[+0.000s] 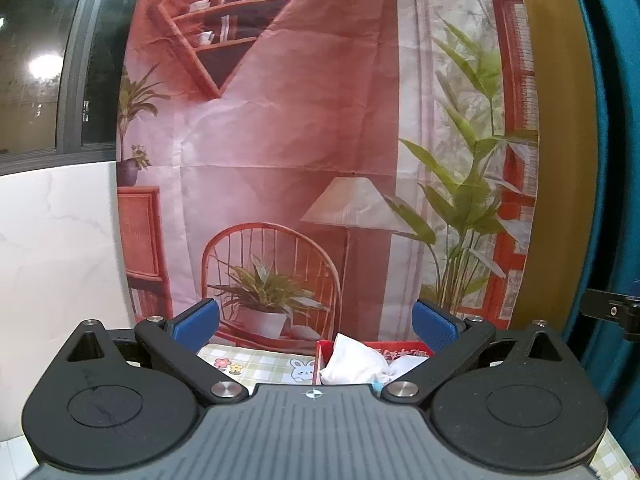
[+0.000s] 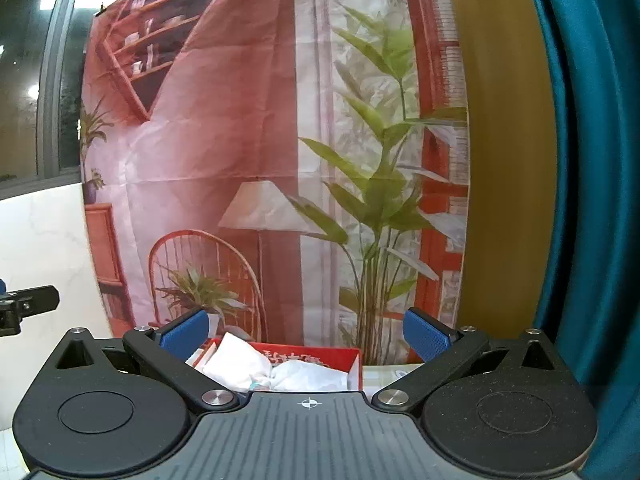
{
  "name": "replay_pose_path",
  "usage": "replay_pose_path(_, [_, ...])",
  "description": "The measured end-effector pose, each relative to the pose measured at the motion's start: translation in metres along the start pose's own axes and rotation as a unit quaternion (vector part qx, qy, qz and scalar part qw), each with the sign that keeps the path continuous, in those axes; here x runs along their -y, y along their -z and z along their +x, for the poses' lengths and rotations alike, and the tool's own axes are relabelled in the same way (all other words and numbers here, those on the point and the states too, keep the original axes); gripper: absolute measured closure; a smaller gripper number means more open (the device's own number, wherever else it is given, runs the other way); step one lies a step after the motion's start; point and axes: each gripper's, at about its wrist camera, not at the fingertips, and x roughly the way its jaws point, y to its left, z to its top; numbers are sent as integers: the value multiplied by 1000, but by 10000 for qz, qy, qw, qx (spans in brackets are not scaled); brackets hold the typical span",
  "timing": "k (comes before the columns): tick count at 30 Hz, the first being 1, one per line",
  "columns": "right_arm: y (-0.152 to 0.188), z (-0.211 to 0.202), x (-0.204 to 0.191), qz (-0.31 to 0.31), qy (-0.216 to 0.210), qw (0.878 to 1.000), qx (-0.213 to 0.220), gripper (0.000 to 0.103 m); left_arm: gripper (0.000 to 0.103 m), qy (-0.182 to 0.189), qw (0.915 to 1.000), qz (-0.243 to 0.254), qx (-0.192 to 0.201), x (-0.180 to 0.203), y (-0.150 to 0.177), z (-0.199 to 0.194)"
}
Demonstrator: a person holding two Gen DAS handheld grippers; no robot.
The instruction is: Organize soft objects
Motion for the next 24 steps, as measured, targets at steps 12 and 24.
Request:
replay_pose_path(12, [3, -1, 2, 11, 28, 10000, -3, 0, 0, -42, 10000, 0, -23, 0, 2, -5])
replay_pose_path(24, [6, -3, -3, -23, 39, 10000, 36, 0, 0, -84, 9999, -29, -54, -3, 4, -6])
